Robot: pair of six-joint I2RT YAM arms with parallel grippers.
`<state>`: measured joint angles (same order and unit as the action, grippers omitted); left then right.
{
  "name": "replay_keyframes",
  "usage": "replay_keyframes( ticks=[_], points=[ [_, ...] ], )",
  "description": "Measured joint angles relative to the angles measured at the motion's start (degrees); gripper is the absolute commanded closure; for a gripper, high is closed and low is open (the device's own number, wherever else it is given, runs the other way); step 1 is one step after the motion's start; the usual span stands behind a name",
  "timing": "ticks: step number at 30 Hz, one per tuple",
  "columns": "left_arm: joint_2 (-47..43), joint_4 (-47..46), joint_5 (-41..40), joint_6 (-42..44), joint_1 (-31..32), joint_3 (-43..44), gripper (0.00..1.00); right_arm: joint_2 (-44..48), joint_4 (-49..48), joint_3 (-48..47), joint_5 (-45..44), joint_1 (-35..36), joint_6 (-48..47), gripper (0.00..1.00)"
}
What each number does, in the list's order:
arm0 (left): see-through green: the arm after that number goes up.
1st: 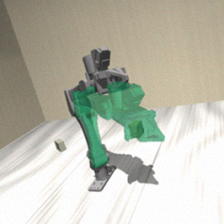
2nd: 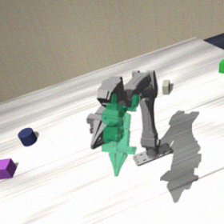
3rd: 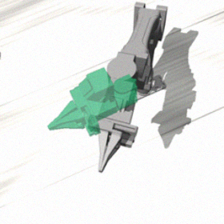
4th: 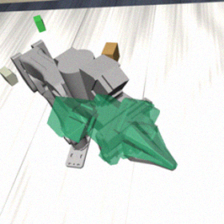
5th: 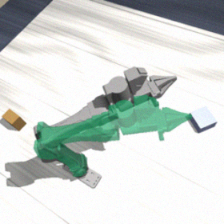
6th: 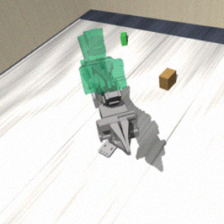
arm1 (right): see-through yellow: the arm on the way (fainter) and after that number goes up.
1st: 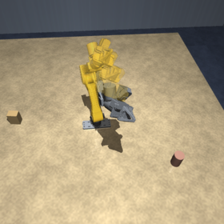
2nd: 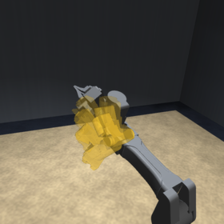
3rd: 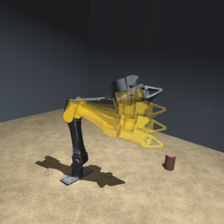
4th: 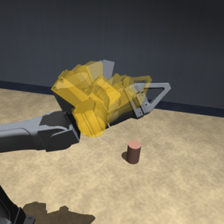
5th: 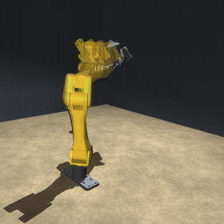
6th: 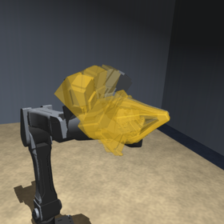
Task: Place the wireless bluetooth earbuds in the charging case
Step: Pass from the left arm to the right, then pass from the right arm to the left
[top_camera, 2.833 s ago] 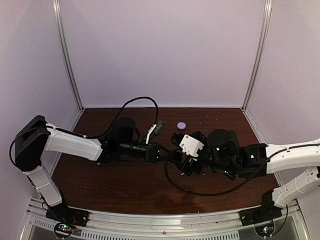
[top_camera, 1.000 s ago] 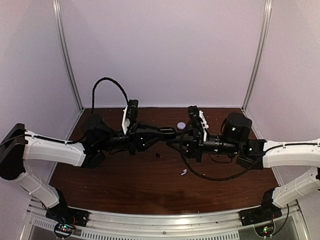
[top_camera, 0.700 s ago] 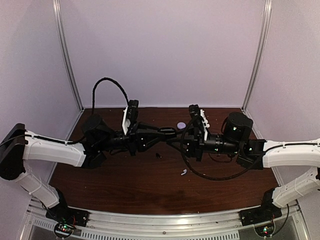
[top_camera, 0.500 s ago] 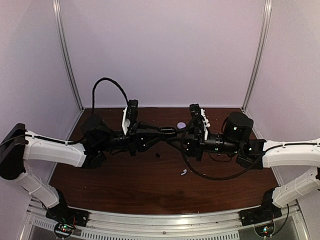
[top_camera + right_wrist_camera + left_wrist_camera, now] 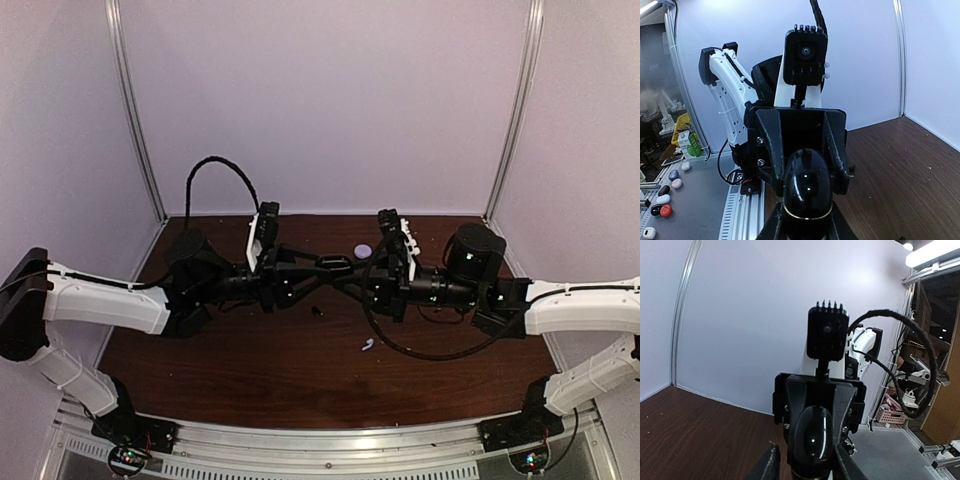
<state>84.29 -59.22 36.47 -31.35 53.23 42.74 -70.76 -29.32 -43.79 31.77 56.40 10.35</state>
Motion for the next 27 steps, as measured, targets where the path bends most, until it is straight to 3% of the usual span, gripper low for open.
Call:
replay_keyframes(
  ticks=[9,15,21,27],
  points=[
    [-2.4,17.6,-0.9,7.1,0.1,4.0,0.6,0.0,5.8,-0.6,-0.5,-0.4,-3.0,0.96],
    [-2.8,25.9,0.7,11.1,0.1,6.5,0.68,0.0,9.4,-1.1,-0.5,-0.5,-4.4,0.96],
    [-2.8,28.6,2.4,12.6,0.1,6.9,0.71,0.0,11.8,-1.6,0.5,-0.5,-4.7,0.96],
    [-2.8,29.4,3.2,12.9,0.1,7.1,0.66,0.0,12.7,-1.7,1.3,-0.5,-5.0,0.96]
  ],
)
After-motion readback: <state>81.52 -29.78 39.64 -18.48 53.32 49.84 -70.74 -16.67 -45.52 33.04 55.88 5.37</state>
